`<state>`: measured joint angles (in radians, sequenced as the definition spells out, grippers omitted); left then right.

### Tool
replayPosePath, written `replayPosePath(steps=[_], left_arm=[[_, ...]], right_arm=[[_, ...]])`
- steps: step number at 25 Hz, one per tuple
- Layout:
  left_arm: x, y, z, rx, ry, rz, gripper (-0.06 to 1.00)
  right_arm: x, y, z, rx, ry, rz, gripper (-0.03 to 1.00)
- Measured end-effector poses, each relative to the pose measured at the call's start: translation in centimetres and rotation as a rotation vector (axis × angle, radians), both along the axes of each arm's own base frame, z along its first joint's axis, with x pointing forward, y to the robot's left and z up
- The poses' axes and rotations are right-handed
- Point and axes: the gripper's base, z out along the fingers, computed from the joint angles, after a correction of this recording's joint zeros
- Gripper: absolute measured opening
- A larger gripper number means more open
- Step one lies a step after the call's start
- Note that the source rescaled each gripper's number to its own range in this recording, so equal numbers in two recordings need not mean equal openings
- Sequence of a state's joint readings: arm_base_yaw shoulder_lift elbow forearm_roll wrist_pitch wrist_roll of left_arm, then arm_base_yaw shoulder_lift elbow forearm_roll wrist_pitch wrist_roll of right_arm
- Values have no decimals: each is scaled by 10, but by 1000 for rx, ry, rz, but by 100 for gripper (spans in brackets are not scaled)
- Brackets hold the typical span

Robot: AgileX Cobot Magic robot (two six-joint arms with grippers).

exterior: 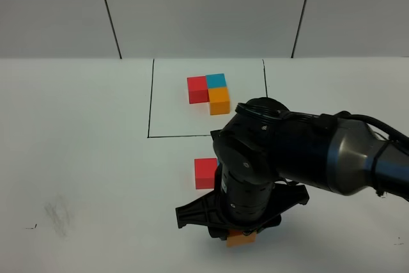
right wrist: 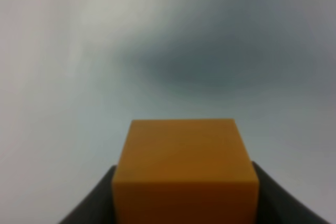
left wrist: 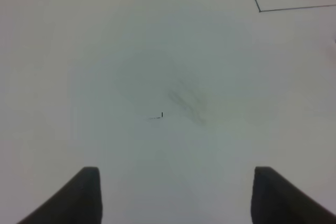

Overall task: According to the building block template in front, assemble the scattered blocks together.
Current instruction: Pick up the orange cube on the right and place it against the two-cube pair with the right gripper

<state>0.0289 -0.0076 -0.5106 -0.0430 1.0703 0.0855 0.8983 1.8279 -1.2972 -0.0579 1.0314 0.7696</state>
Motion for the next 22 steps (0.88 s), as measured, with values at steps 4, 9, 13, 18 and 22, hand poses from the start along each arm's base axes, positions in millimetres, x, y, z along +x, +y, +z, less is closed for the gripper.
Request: replayPosePath(steps=[4,9,13,18,22], left_arm=[[0,0,0,0,0,0,54],[0,0,0,0,0,0,54],[0,0,0,0,0,0,54],[0,0,0,0,0,0,54],[0,0,0,0,0,0,54]], right_arm=[[9,7,-2,-14,-20,11,0],[17,13,-8,-30,-51,29,0],[18,14,-11,-36,-55,32,0],[19,15,-11,-22,-66,12,0],[23,13,-11,-10,-69,-28,0]])
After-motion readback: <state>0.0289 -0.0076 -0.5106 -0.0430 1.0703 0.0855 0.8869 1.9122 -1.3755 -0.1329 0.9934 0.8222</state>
